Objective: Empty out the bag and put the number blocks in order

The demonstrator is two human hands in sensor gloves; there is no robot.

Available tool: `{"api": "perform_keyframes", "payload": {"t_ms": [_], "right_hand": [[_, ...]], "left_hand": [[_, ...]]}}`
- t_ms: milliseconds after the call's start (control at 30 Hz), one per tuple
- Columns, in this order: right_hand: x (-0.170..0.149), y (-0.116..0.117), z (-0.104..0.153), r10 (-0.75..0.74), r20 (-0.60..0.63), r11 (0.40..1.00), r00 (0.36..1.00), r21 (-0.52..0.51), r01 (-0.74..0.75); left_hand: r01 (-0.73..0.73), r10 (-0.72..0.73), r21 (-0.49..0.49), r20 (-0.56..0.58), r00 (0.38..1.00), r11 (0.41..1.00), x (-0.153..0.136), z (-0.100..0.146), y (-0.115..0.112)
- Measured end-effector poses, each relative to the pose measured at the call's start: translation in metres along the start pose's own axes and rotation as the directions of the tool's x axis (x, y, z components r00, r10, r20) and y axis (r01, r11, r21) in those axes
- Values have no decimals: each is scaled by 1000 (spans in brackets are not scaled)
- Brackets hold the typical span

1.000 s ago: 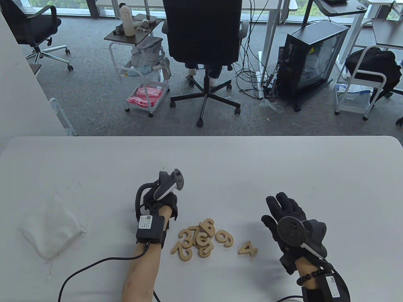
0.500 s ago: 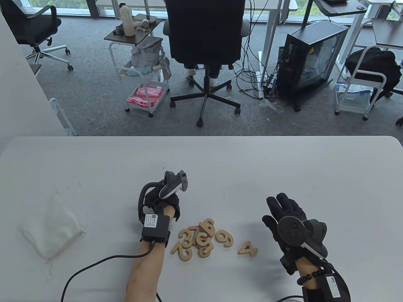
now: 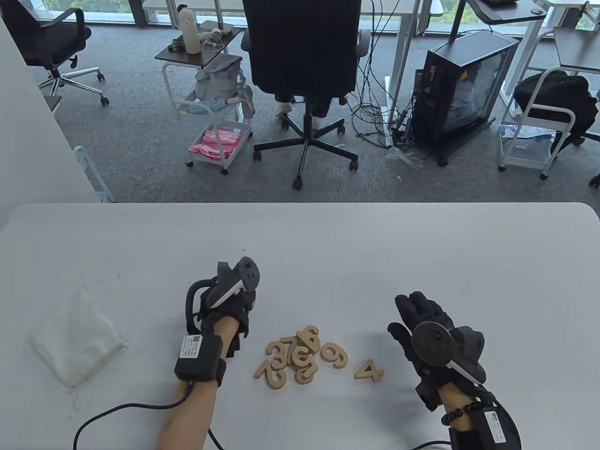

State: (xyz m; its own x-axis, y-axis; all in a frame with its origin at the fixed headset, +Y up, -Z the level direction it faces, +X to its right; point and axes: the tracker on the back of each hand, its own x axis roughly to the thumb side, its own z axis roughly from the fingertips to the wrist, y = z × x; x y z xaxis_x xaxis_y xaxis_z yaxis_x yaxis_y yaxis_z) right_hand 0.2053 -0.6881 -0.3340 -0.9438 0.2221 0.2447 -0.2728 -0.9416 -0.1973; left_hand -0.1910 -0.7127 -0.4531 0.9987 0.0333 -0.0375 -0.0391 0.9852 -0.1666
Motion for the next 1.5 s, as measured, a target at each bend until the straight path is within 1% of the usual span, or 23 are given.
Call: {"api": "perform_keyframes", "payload": {"t_ms": [67,100,167,200,300,367,433,500,533,567,633,667,733,933,1000,1133,1267,1500], "right_hand": [[2,2,0,-7,3,1000,1000,7,7],[3,2,0,-13,5,1000,1000,12,13],[8,5,0,-30,11,999,999,26,30],[13,6,-1,-41,14,999,999,33,41],[33,14,-9,-62,15,996,998,73,61],[51,20,-18,-56,20,993,998,102,53],[71,26,-29,-47,0,987,999,155,46],[92,34,-42,-53,-50,972,997,225,63],[104,40,-49,-41,-84,963,996,264,62],[111,44,-55,-25,-127,950,992,305,63],[126,57,-66,-12,-197,914,980,394,91],[133,63,-71,-3,-225,900,974,424,101],[142,74,-80,38,-252,890,967,448,82],[163,104,-99,199,-262,844,944,536,-29],[168,113,-104,238,-219,820,946,568,-75],[174,124,-107,277,-186,813,943,568,-127],[180,129,-108,334,-140,788,932,584,-195],[184,136,-106,396,-50,787,917,533,-311]], "left_hand": [[-43,40,85,37,998,995,-11,23,11],[-45,40,106,51,998,993,-15,32,15],[-51,37,177,84,996,983,-24,56,21],[-44,21,205,116,993,978,-29,68,23],[-21,-24,283,154,988,959,-43,94,20],[1,-54,318,160,986,948,-52,103,14],[-4,-49,326,153,987,945,-60,105,6],[-30,-21,315,156,988,948,-68,103,-2],[-41,-1,278,152,988,960,-73,101,-3],[-55,15,268,151,988,962,-75,101,-3],[-90,47,283,154,987,955,-79,100,-6],[-84,44,272,150,988,959,-81,100,-6],[-88,46,275,154,987,957,-83,100,-7],[-115,72,280,162,984,953,-86,103,-7],[-121,77,277,163,984,953,-87,103,-7],[-123,79,271,167,983,955,-87,103,-7],[-125,80,276,169,982,953,-87,103,-8],[-121,75,283,167,983,951,-87,103,-8]]}}
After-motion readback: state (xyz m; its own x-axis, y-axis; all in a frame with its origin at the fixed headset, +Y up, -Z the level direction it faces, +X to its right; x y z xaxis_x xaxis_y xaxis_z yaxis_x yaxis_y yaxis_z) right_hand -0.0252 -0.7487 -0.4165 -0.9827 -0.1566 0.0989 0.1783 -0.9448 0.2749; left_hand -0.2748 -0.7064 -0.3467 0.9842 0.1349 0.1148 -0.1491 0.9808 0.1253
